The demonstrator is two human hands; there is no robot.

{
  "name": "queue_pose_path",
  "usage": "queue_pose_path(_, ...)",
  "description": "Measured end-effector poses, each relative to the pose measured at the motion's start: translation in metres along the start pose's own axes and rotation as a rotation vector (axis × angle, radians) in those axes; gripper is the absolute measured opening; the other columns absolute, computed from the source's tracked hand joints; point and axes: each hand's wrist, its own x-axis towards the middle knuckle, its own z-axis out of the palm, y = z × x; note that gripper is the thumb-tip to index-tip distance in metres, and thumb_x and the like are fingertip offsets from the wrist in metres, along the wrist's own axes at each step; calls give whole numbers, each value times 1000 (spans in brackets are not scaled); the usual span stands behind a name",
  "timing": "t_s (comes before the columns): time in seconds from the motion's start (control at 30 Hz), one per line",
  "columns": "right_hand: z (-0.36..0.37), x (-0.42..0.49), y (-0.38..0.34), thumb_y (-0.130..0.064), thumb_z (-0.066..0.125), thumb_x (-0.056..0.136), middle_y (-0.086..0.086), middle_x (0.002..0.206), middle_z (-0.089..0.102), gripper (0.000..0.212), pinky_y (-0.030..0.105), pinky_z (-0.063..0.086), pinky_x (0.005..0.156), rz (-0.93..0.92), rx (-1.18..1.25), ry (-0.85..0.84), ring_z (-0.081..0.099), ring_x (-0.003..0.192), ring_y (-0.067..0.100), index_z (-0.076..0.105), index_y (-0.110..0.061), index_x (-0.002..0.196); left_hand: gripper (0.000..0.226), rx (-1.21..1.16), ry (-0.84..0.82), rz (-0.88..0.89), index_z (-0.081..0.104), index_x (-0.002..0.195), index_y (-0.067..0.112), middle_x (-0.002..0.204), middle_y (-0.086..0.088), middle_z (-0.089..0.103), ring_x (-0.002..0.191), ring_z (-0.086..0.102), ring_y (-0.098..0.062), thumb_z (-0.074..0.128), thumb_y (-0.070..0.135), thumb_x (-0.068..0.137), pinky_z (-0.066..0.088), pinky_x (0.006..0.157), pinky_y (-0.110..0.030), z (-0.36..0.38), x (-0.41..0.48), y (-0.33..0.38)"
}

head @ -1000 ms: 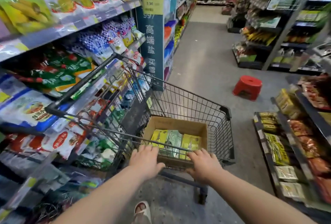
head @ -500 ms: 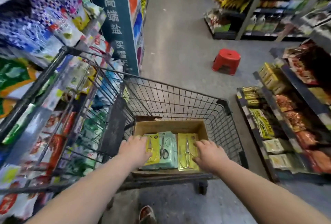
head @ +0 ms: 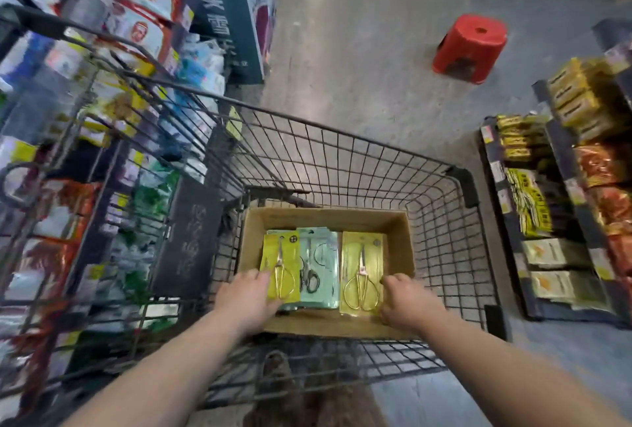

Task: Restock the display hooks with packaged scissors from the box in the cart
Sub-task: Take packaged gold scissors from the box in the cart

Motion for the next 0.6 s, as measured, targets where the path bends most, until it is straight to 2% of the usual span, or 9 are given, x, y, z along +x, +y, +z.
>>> queue_pose_path(0.2,9,63,9,-25,56,89,3,148,35,63,39,42,105,54,88,-119,43,129,22,28,-23,145,62,-70,-103,-92,32,142,17,145,-5,40,132,39,-25,49,49,92,37,106,-38,23,51,12)
queue_pose_path(0.37,24,116,14,-27,53,91,7,144,38,58,39,41,105,115,172,-181,45,126,25,30,-18,144,64,-179,-166,-200,28,144,15,147,-6,36,133,38,-26,52,44,93,38,104,-39,45,92,13)
queue_pose_path(0.6,52,175,26,-20,59,88,14,147,31,69,41,39,107,279,376,-238,44,128,31,24,-15,147,74,-407,-162,-380,25,147,12,147,-10,35,133,38,-31,58,44,90,37,106,-41,76,148,6)
